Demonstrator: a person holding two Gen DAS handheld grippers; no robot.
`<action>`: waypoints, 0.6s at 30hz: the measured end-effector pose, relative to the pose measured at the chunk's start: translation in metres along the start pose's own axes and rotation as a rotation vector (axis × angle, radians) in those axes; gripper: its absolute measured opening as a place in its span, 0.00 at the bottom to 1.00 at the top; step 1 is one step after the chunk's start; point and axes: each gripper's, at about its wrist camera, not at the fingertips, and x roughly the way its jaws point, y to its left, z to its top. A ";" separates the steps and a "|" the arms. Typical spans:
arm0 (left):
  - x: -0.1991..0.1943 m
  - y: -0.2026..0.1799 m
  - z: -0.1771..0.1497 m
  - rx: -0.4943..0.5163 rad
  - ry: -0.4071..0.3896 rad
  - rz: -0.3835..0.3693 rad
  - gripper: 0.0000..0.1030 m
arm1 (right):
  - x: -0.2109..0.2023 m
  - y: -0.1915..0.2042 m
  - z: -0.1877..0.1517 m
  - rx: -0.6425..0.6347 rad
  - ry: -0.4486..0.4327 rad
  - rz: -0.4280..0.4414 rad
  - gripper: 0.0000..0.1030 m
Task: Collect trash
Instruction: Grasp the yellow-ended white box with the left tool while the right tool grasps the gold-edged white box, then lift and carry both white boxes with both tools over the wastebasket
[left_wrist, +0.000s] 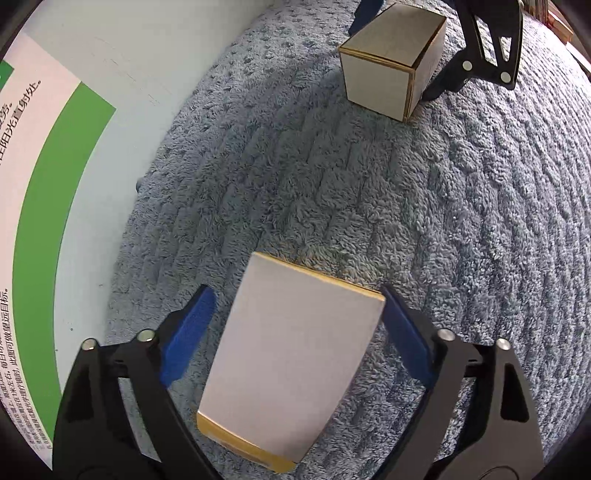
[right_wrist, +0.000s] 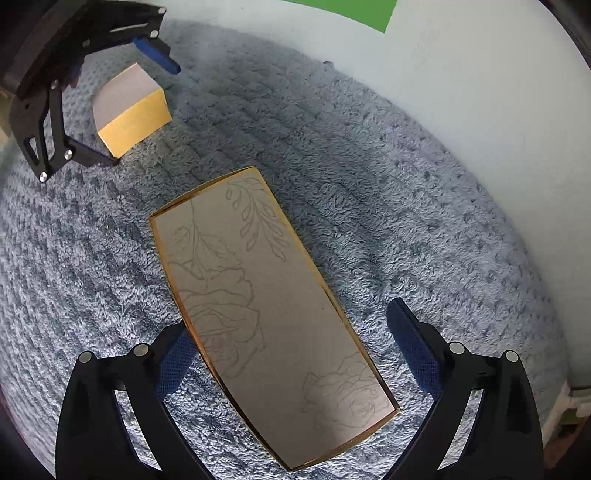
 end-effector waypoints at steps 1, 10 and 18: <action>0.002 0.003 0.002 -0.024 0.006 -0.022 0.73 | 0.002 -0.003 0.001 0.012 -0.001 0.005 0.91; -0.001 0.012 0.013 -0.092 0.021 -0.007 0.69 | -0.005 -0.007 0.009 0.025 0.004 0.002 0.49; -0.019 0.012 0.018 -0.129 0.007 0.037 0.67 | -0.039 -0.012 -0.002 0.045 -0.045 -0.022 0.48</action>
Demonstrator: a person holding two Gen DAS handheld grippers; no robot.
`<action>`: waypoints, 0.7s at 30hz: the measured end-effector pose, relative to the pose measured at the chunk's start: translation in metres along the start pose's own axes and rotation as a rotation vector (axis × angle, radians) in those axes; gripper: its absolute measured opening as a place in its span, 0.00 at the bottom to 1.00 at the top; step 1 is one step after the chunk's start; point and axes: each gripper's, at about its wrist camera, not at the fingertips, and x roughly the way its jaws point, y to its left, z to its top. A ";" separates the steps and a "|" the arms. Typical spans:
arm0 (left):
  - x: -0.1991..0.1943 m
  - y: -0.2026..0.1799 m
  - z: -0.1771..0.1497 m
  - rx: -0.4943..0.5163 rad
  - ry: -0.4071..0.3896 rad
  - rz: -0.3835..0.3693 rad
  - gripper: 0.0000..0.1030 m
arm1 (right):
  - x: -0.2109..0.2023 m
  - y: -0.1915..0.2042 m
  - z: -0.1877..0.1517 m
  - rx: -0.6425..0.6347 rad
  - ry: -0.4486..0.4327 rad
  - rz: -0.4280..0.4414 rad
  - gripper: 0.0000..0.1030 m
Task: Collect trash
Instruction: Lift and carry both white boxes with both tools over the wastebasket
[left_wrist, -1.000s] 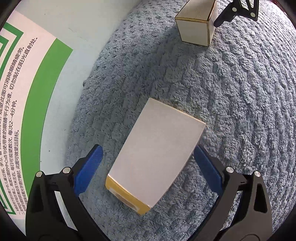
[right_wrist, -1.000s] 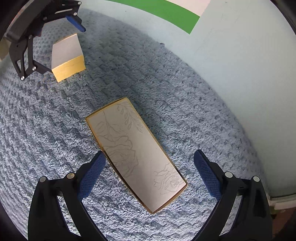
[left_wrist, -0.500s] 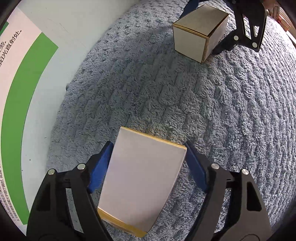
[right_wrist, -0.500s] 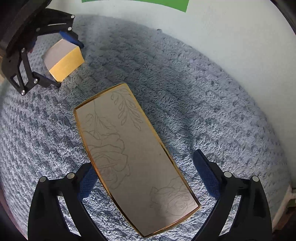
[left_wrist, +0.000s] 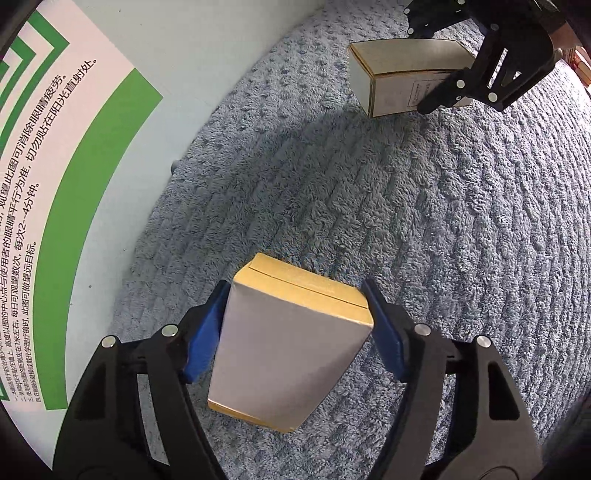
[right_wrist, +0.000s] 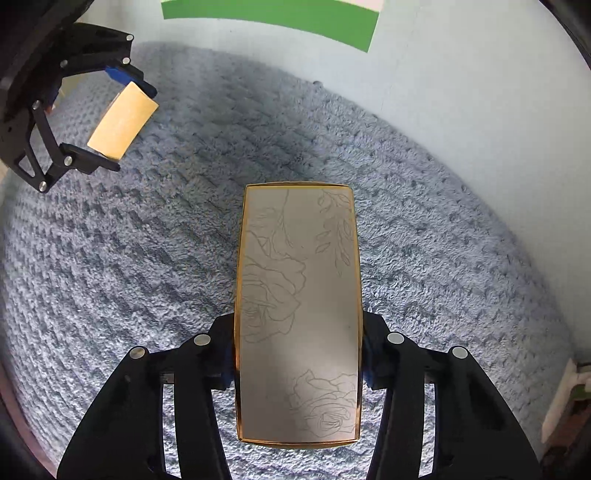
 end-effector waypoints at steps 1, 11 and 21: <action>-0.004 0.000 -0.003 -0.004 -0.002 0.006 0.65 | -0.005 0.001 -0.001 -0.002 -0.007 -0.009 0.48; -0.045 -0.025 -0.003 0.014 -0.049 0.049 0.64 | -0.072 0.042 -0.026 0.011 -0.058 -0.089 0.48; -0.103 -0.081 -0.024 0.062 -0.100 0.050 0.64 | -0.134 0.069 -0.083 0.080 -0.090 -0.163 0.48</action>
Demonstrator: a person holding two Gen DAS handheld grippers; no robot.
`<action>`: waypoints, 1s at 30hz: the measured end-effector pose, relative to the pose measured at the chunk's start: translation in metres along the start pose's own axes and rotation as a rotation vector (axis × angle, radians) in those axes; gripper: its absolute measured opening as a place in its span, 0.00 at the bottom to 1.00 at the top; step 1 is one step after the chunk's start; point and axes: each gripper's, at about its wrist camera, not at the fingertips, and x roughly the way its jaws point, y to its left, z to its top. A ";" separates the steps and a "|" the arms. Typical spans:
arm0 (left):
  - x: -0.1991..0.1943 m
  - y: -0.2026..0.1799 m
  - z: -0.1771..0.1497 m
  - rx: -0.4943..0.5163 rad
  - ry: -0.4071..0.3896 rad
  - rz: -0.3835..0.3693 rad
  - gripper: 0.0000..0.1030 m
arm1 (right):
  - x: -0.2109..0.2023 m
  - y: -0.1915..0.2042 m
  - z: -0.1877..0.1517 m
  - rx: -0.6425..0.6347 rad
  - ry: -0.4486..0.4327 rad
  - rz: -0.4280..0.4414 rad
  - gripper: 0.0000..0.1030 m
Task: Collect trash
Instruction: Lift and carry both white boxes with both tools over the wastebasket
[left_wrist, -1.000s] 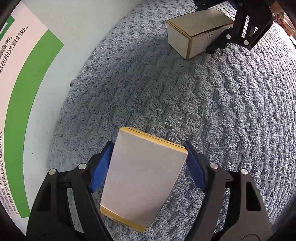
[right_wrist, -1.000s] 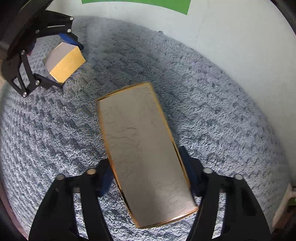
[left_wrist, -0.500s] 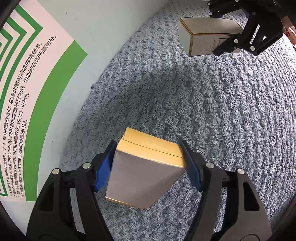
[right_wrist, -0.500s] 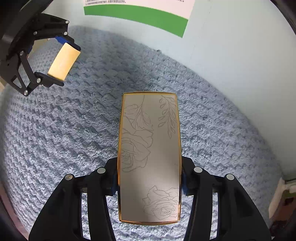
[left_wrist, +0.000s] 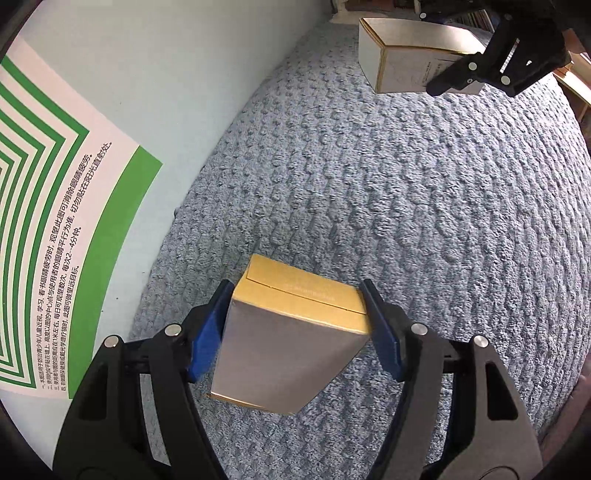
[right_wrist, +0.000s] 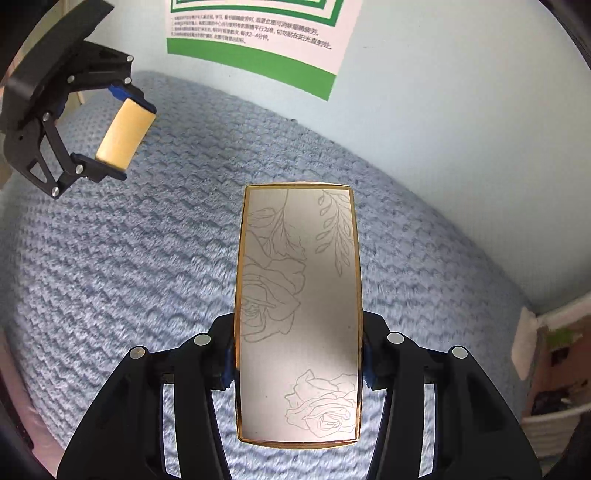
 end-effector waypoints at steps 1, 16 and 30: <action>-0.003 -0.007 0.000 0.008 -0.004 0.005 0.64 | -0.006 0.002 -0.008 0.010 0.000 -0.009 0.48; -0.059 -0.099 0.033 0.130 -0.089 -0.033 0.64 | -0.093 0.027 -0.132 0.181 -0.016 -0.097 0.48; -0.091 -0.276 0.098 0.381 -0.164 -0.214 0.64 | -0.170 0.050 -0.308 0.492 0.028 -0.188 0.48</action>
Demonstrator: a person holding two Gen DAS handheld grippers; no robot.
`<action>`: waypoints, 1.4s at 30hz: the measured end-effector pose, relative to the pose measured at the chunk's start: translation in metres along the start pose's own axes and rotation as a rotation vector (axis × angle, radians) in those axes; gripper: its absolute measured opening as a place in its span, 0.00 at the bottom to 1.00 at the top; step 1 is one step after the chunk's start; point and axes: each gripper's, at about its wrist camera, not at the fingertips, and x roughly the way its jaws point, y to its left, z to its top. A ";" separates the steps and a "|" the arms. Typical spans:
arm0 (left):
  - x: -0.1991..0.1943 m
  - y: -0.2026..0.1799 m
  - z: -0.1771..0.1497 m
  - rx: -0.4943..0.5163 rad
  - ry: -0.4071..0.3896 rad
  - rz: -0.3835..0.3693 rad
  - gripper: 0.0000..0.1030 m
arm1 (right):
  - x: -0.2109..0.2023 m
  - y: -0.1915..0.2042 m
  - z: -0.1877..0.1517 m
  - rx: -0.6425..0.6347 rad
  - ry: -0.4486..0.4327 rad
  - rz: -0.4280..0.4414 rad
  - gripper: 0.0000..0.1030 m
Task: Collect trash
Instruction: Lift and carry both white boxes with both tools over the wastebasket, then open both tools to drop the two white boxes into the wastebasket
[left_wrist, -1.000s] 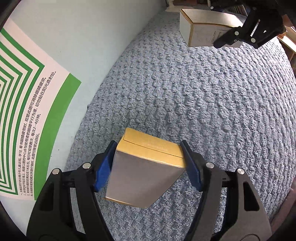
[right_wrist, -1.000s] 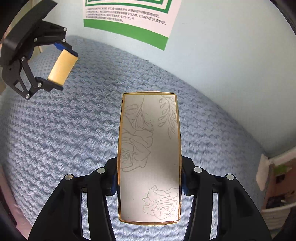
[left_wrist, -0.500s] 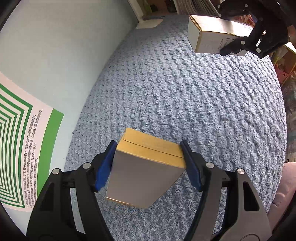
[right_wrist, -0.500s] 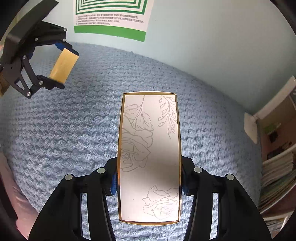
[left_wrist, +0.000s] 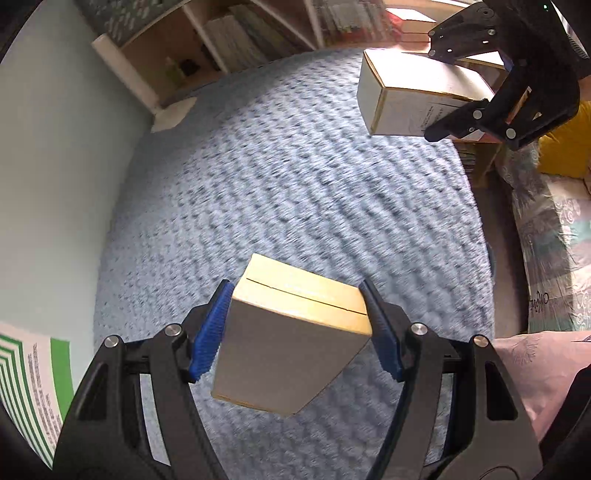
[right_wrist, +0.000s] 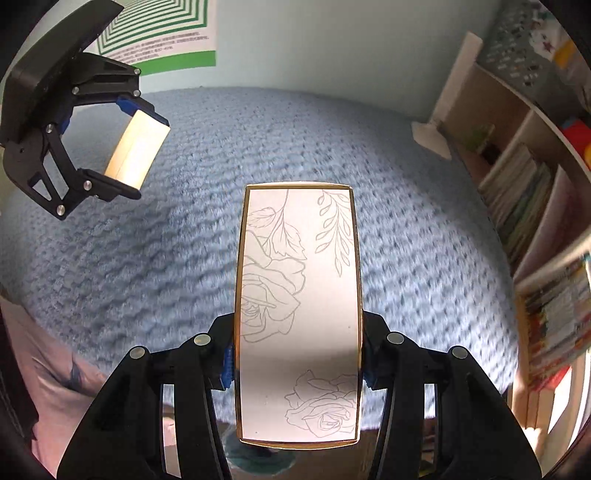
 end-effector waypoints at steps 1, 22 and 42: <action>0.003 -0.016 0.011 0.026 -0.007 -0.026 0.64 | -0.005 -0.006 -0.016 0.031 0.007 -0.008 0.48; 0.093 -0.293 0.112 0.452 0.070 -0.405 0.63 | -0.013 -0.037 -0.307 0.665 0.159 -0.045 0.48; 0.198 -0.398 0.100 0.673 0.271 -0.442 0.83 | 0.073 -0.026 -0.420 0.984 0.234 0.062 0.69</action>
